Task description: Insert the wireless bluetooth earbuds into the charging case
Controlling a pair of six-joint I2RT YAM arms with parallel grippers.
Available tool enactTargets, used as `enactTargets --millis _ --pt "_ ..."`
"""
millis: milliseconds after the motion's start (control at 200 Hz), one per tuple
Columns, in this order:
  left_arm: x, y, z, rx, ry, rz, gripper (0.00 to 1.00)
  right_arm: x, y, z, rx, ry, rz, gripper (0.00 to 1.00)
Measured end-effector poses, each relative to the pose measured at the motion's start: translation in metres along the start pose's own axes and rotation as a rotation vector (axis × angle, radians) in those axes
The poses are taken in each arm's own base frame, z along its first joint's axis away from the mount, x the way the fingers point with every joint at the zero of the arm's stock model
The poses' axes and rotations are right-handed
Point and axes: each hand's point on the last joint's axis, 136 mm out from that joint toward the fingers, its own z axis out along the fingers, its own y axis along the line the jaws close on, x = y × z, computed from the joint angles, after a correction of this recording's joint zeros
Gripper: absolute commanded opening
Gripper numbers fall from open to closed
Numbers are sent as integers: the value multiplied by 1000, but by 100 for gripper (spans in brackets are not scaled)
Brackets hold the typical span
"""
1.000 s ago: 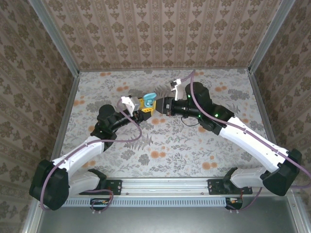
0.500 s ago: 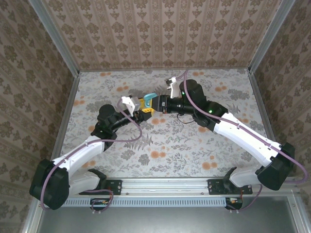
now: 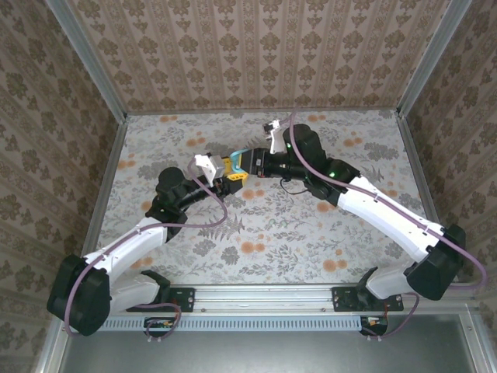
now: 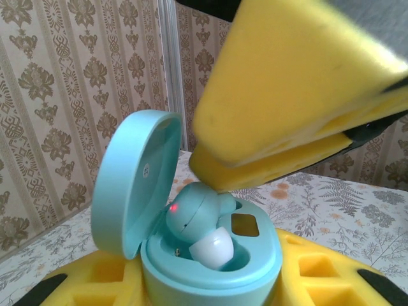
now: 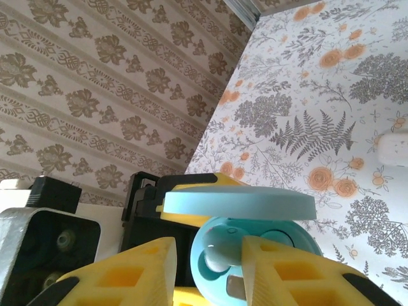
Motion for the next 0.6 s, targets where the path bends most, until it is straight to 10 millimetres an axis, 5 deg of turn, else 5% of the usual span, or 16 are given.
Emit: enactTargets --millis 600 --pt "3 1 0 -3 14 -10 37 4 5 6 -37 41 -19 32"
